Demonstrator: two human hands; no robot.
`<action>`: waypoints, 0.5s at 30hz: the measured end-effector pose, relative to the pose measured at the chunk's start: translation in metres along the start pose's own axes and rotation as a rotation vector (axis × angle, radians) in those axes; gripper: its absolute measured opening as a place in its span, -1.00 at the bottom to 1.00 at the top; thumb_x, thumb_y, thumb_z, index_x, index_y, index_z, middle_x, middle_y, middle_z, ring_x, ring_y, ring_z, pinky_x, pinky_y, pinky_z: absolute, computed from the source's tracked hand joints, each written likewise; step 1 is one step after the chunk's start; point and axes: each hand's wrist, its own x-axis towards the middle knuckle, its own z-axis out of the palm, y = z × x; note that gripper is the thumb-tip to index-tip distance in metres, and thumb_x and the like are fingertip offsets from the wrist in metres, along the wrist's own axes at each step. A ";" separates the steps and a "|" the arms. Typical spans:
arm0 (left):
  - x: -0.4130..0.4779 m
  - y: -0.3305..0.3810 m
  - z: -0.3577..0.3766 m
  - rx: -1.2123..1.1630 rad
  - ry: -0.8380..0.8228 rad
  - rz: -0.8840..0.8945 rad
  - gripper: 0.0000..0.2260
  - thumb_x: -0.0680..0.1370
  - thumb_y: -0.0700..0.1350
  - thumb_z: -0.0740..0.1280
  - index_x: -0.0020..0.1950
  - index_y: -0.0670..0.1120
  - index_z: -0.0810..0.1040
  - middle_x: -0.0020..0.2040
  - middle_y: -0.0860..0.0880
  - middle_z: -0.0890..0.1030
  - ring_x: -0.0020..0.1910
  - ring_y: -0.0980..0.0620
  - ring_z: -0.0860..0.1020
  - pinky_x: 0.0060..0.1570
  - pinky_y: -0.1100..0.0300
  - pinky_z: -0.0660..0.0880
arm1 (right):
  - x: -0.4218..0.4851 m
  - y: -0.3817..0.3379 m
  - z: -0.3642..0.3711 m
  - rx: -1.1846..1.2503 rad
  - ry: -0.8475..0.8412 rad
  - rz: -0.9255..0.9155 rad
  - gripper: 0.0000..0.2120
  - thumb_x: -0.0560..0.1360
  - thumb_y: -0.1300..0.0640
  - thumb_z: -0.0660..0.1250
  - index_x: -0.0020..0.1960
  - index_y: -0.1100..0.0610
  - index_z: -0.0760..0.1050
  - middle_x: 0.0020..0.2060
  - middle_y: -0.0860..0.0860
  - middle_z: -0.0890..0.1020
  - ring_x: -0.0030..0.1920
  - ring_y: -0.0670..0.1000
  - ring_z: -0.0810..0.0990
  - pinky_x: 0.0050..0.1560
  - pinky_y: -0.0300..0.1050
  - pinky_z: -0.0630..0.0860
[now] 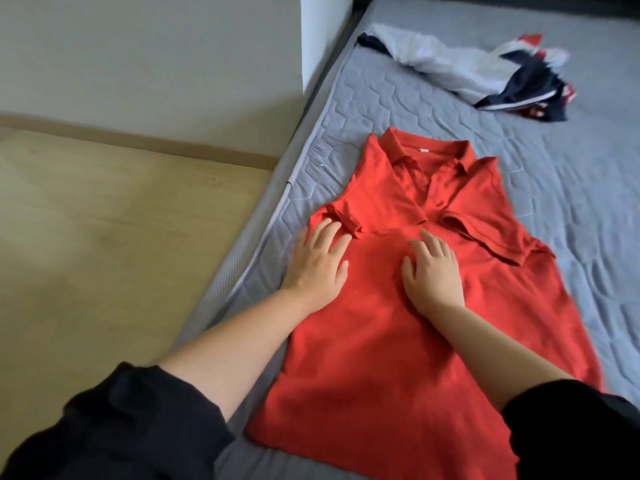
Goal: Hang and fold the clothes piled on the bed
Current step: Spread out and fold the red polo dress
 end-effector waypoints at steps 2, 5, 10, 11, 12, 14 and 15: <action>0.022 0.009 -0.002 0.026 -0.032 0.011 -0.53 0.55 -0.02 0.21 0.45 -0.10 0.35 0.48 -0.16 0.29 0.49 -0.15 0.17 0.42 -0.20 0.12 | 0.005 0.007 -0.007 -0.007 0.096 0.010 -0.63 0.44 0.22 0.31 0.24 0.28 0.49 0.33 0.27 0.43 0.31 0.30 0.39 0.34 0.16 0.28; 0.059 0.028 0.004 0.085 -0.101 0.038 -0.48 0.59 0.04 0.13 0.54 -0.03 0.15 0.56 -0.09 0.10 0.54 -0.10 -0.04 0.46 -0.16 -0.04 | 0.022 0.020 -0.015 -0.058 0.044 0.053 -0.54 0.49 0.17 0.29 0.36 0.24 0.40 0.44 0.23 0.30 0.43 0.24 0.25 0.44 0.16 0.12; 0.120 0.048 0.020 0.039 -0.199 -0.047 -0.48 0.62 0.08 0.09 0.56 0.03 0.07 0.57 -0.06 0.05 0.55 -0.09 -0.10 0.46 -0.15 -0.11 | 0.058 0.041 -0.024 -0.114 -0.024 0.098 -0.47 0.54 0.05 0.22 0.46 0.18 0.26 0.52 0.16 0.15 0.51 0.15 0.08 0.47 0.16 -0.02; 0.131 0.048 0.025 0.012 -0.220 -0.097 -0.49 0.62 0.10 0.07 0.56 0.04 0.08 0.57 -0.06 0.05 0.55 -0.09 -0.09 0.46 -0.15 -0.10 | 0.066 0.043 -0.025 -0.110 -0.028 0.105 -0.47 0.54 0.04 0.21 0.47 0.18 0.25 0.52 0.16 0.14 0.52 0.14 0.07 0.47 0.15 -0.03; 0.140 0.046 0.030 -0.012 -0.239 -0.150 -0.49 0.63 0.13 0.05 0.56 0.05 0.08 0.57 -0.06 0.06 0.55 -0.09 -0.08 0.45 -0.15 -0.09 | 0.073 0.046 -0.025 -0.110 -0.033 0.107 -0.47 0.55 0.04 0.21 0.47 0.18 0.25 0.52 0.15 0.14 0.52 0.14 0.06 0.48 0.15 -0.04; 0.147 0.040 0.044 -0.037 -0.270 -0.237 -0.49 0.62 0.17 0.02 0.56 0.05 0.09 0.57 -0.06 0.07 0.55 -0.09 -0.04 0.46 -0.14 -0.08 | 0.088 0.052 -0.024 -0.120 -0.044 0.100 -0.47 0.55 0.03 0.19 0.48 0.17 0.24 0.53 0.14 0.13 0.52 0.13 0.04 0.48 0.14 -0.04; 0.146 0.037 0.052 -0.026 -0.287 -0.253 -0.48 0.62 0.18 0.01 0.56 0.05 0.08 0.57 -0.07 0.07 0.55 -0.08 -0.04 0.47 -0.12 -0.09 | 0.096 0.056 -0.022 -0.123 -0.047 0.098 -0.47 0.56 0.02 0.19 0.48 0.16 0.23 0.53 0.14 0.12 0.53 0.12 0.04 0.48 0.14 -0.04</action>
